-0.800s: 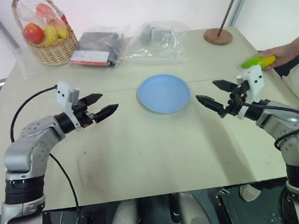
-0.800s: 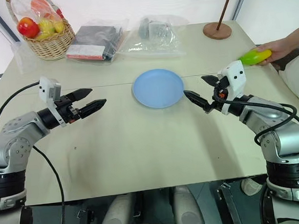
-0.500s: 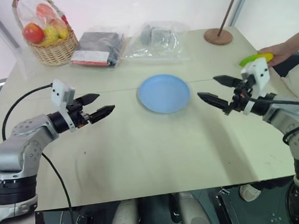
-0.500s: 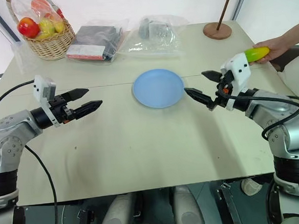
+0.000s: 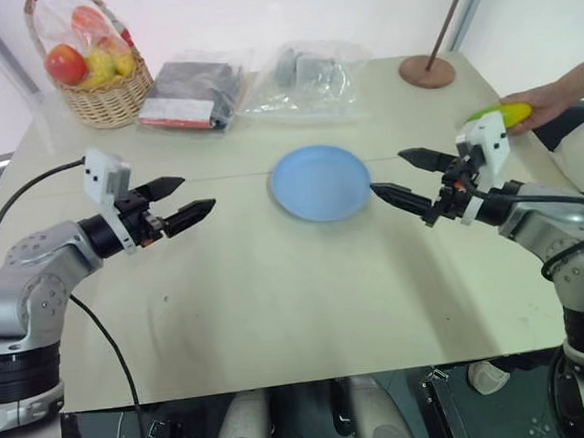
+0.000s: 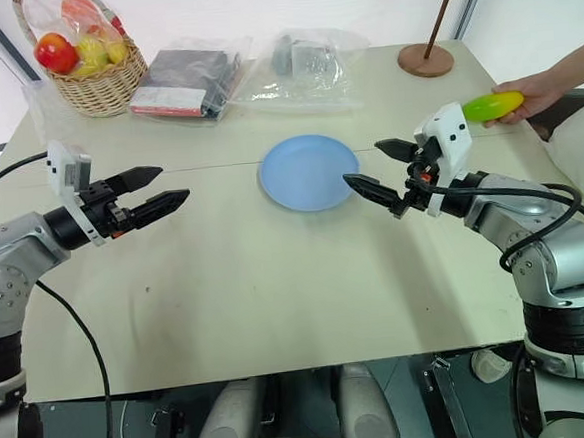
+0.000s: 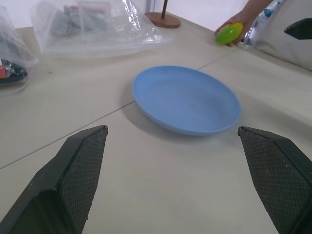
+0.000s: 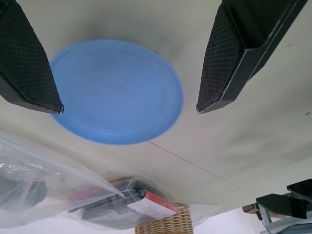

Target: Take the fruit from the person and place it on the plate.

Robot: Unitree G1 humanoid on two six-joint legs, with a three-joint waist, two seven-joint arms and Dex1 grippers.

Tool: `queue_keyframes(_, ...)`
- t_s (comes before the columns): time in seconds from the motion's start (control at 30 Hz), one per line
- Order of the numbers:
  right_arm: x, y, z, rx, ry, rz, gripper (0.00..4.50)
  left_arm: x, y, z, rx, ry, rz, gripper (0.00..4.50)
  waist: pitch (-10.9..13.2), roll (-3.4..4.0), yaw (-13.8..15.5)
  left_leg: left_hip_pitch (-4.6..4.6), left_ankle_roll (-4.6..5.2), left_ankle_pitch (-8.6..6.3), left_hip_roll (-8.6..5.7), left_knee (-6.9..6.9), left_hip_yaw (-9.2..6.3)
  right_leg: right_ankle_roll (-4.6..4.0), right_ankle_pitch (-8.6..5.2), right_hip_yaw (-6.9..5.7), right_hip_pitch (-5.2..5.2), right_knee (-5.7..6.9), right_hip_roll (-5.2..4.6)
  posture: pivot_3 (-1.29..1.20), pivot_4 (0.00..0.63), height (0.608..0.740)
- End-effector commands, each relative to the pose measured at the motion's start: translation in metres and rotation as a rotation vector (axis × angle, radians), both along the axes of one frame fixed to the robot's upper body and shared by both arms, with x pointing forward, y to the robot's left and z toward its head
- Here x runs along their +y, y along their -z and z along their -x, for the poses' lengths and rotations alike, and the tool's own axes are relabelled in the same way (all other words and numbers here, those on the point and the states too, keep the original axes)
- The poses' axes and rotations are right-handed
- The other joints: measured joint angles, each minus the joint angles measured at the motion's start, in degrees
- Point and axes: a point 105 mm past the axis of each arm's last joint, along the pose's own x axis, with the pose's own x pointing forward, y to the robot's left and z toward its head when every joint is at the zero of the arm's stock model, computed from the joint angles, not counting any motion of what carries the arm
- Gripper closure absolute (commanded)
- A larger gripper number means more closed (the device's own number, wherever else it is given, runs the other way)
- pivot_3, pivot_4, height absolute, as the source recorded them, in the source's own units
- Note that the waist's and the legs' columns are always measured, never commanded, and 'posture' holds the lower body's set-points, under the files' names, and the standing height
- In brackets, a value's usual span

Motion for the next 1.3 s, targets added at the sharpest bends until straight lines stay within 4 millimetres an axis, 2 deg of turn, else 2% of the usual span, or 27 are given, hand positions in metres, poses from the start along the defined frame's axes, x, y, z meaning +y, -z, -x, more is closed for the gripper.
queue_keyframes(0.03, -0.003, -0.010, 0.005, -0.044, 0.011, -0.006, 0.05, -0.002, -0.020, 0.001, -0.071, 0.012, 0.006, 0.00, 0.0, 0.00, 0.0, -0.01, 0.00, 0.00, 0.00, 0.00, 0.00, -0.05, -0.03, 0.00, 0.00, -0.01, -0.01, 0.00, 0.150, 0.740)
queue_keyframes(0.6, -0.005, -0.002, 0.015, -0.012, 0.051, -0.030, 0.05, -0.014, -0.018, -0.003, -0.052, 0.066, 0.008, 0.00, 0.0, -0.01, -0.1, -0.02, 0.00, 0.00, 0.00, 0.00, 0.00, -0.04, -0.03, 0.00, -0.01, -0.01, 0.08, 0.00, 0.150, 0.740)
queue_keyframes(0.93, -0.007, 0.001, 0.016, -0.004, 0.068, -0.044, 0.05, -0.011, -0.020, -0.006, -0.059, 0.053, 0.000, 0.00, 0.0, -0.01, -0.1, -0.02, 0.00, 0.00, 0.00, 0.00, 0.00, -0.04, -0.04, 0.00, -0.01, -0.01, 0.09, 0.00, 0.150, 0.740)
queue_keyframes(1.17, -0.002, -0.003, 0.012, -0.008, 0.063, -0.080, 0.05, -0.011, -0.041, -0.019, -0.142, 0.026, 0.025, 0.00, 0.0, -0.03, 0.0, -0.03, 0.00, 0.00, -0.01, 0.00, 0.00, -0.04, -0.04, -0.01, -0.01, -0.02, 0.11, 0.00, 0.150, 0.740)
queue_keyframes(1.3, 0.006, -0.004, 0.011, -0.004, 0.041, -0.092, 0.05, -0.024, -0.051, -0.022, -0.121, 0.076, 0.127, 0.00, 0.0, -0.03, 0.0, -0.04, 0.00, 0.00, -0.03, 0.00, 0.01, 0.14, 0.05, -0.01, 0.00, -0.04, 0.09, 0.00, 0.150, 0.740)
